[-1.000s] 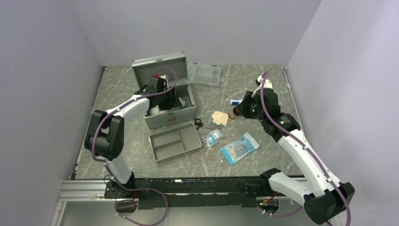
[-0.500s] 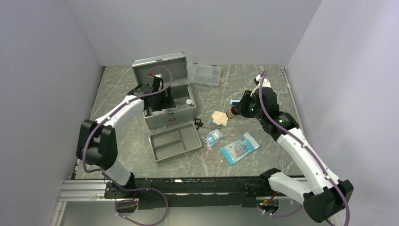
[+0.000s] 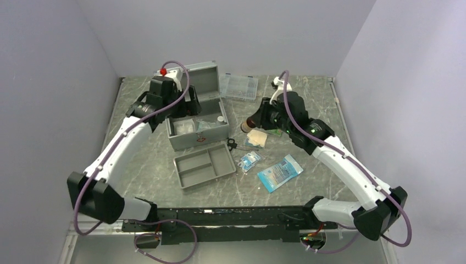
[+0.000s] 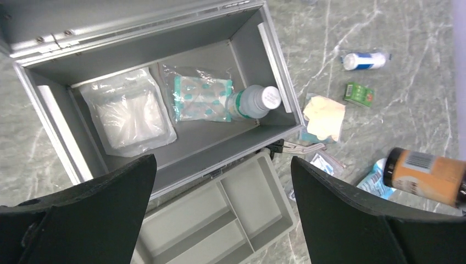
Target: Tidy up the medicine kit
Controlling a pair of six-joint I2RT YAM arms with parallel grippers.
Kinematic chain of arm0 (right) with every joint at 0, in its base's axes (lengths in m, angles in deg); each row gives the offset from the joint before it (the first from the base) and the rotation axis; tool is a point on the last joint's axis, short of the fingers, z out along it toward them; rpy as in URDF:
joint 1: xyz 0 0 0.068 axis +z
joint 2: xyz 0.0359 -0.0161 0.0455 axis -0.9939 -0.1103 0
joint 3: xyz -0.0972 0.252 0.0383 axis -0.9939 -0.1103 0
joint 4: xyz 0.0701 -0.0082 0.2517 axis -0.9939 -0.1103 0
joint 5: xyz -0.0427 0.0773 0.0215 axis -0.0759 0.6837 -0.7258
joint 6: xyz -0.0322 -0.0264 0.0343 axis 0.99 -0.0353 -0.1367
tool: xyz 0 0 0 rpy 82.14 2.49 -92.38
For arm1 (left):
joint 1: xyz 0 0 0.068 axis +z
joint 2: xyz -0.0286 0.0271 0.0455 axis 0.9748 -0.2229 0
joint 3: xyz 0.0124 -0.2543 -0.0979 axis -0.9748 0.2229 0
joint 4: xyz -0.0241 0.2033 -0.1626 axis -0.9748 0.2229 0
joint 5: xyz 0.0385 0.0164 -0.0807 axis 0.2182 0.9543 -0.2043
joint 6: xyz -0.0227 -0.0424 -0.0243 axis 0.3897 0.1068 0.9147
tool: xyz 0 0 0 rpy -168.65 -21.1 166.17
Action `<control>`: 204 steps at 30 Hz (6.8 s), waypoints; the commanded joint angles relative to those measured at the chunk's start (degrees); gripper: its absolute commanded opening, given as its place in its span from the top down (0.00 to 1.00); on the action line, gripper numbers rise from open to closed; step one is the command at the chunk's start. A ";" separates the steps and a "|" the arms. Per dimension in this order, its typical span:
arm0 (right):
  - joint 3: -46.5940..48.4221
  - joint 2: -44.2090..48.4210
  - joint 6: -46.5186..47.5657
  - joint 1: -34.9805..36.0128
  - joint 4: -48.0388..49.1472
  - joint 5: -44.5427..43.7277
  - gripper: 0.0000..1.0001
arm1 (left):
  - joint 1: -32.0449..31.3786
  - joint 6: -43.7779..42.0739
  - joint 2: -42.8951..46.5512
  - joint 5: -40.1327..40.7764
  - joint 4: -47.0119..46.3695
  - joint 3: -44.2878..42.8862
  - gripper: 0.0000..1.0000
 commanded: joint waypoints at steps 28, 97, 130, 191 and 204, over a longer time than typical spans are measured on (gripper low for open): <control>26.43 -46.51 -18.78 8.11 33.23 19.44 1.00 | 0.02 -11.59 49.04 -4.53 9.86 26.33 0.01; 36.16 -46.69 -1.74 11.82 -0.57 -8.26 0.36 | 0.06 -11.14 55.12 -5.94 5.68 30.95 0.01; 35.39 -51.56 -3.91 11.14 -0.90 -8.71 0.36 | 0.06 -11.08 55.63 -6.23 5.51 31.04 0.01; 57.37 -59.34 -4.55 13.94 -3.44 0.30 0.33 | 0.06 -10.96 55.64 -4.98 5.77 31.06 0.01; 39.60 -40.71 0.02 13.46 0.00 -6.11 0.32 | 0.06 -10.94 55.25 -4.90 5.79 31.03 0.01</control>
